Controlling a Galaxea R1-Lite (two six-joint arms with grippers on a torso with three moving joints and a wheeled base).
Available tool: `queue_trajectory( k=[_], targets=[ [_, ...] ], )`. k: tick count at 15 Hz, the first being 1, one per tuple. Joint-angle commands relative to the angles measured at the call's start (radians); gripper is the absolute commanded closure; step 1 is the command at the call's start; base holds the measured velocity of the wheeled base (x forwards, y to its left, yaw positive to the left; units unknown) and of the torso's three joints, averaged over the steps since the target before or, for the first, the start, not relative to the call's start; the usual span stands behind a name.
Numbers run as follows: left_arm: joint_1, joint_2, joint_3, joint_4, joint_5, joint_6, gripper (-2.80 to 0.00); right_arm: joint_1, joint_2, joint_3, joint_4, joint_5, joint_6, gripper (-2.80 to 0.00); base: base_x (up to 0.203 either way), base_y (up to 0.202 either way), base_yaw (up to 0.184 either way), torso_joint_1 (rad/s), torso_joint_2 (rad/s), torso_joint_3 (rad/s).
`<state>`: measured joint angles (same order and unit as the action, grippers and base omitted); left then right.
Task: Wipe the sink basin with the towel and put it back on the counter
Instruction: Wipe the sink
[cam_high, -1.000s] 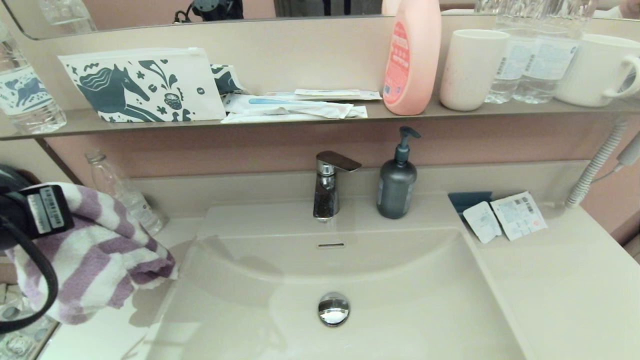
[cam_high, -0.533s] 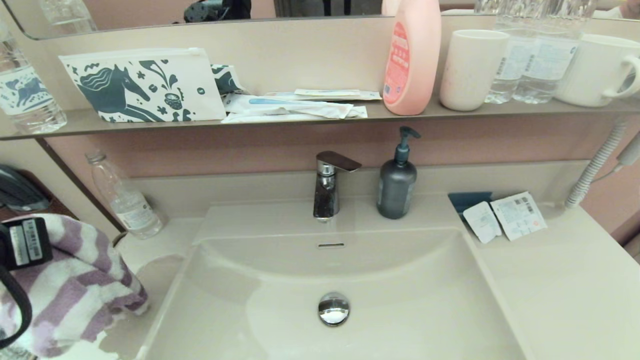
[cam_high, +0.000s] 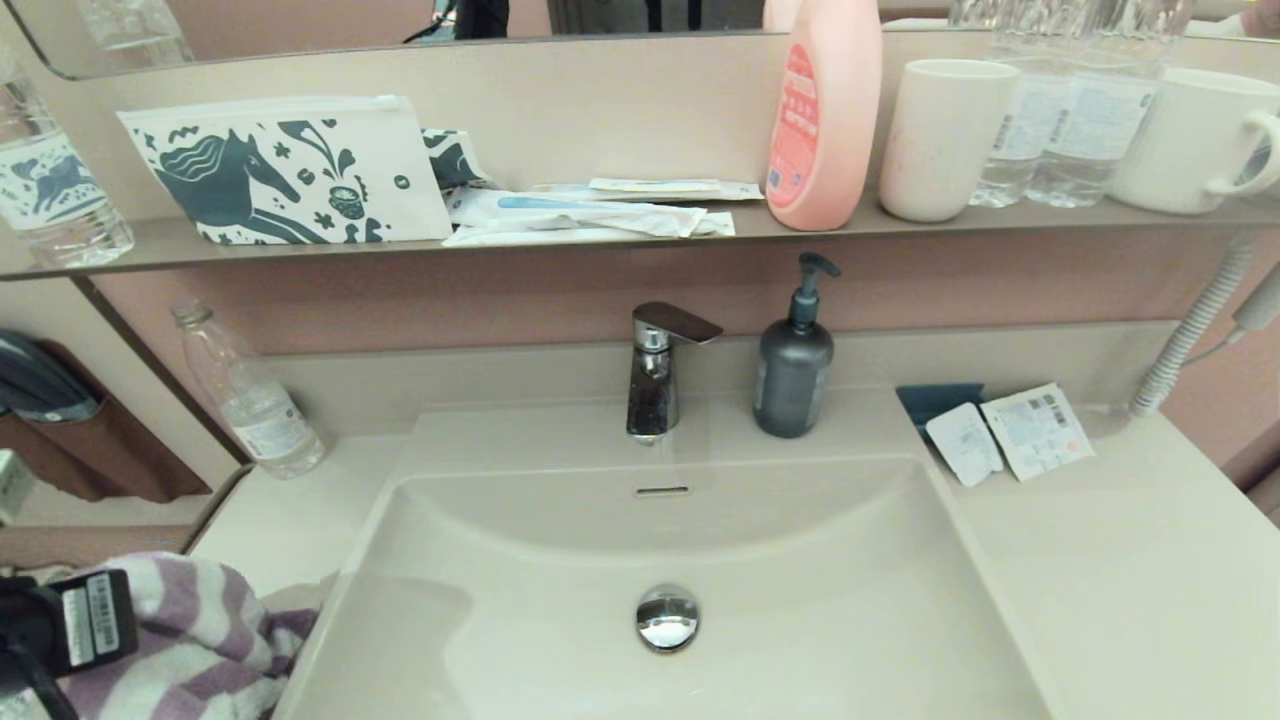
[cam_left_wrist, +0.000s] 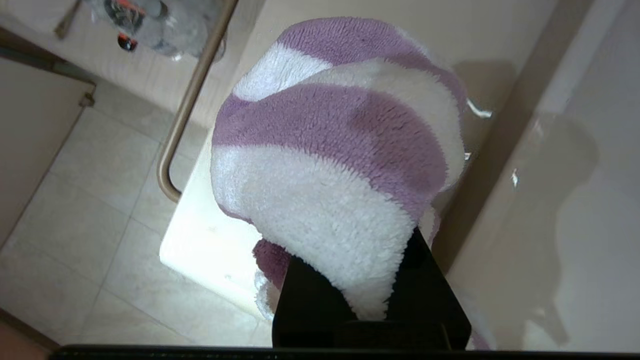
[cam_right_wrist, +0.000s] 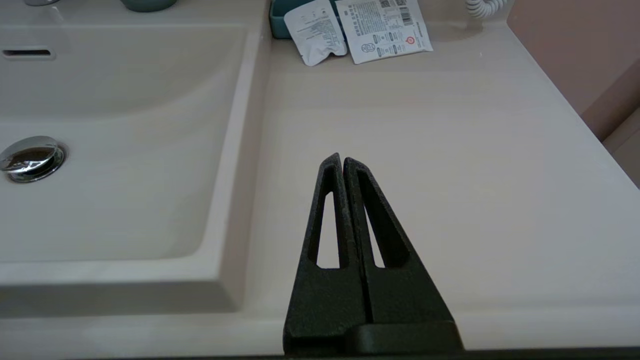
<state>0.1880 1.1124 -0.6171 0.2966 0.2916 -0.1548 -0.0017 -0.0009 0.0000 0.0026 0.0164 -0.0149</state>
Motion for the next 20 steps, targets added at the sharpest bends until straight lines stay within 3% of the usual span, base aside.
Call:
queue_trajectory(
  k=[1,5,10,11,15,18,20],
  targets=[
    [0.005,-0.026,0.050,0.006,-0.020,-0.002,0.00,0.000,0.001,0.000,0.000,0.000,0.000,0.00,0.000,0.000,0.000,0.000,0.00,0.000],
    [0.005,0.003,0.132,-0.003,-0.115,-0.009,0.00,0.000,0.001,0.000,-0.001,0.000,0.000,0.00,0.000,0.000,0.000,0.000,0.00,0.000],
    [0.005,0.034,0.141,-0.005,-0.170,-0.034,0.00,0.000,0.001,0.000,0.000,0.000,0.000,0.00,0.000,0.000,0.000,0.000,0.00,0.000],
    [0.005,0.035,0.145,-0.004,-0.171,-0.034,-2.80,0.000,0.001,0.000,0.000,0.000,0.000,0.00,0.000,0.000,0.000,0.000,0.00,0.000],
    [0.000,-0.006,0.125,0.013,-0.168,-0.029,-2.80,0.000,0.001,0.000,0.000,0.000,0.000,0.00,0.000,0.000,0.000,0.000,0.00,0.000],
    [-0.027,-0.036,0.038,0.143,-0.169,-0.033,-2.80,0.000,0.001,0.000,0.000,0.000,0.000,0.00,0.000,0.000,0.000,0.000,0.00,0.000],
    [-0.029,-0.042,0.004,0.152,-0.168,-0.032,-2.80,0.000,0.001,0.000,0.000,0.000,0.000,0.00,0.000,0.000,0.000,0.000,0.00,0.000]
  ],
)
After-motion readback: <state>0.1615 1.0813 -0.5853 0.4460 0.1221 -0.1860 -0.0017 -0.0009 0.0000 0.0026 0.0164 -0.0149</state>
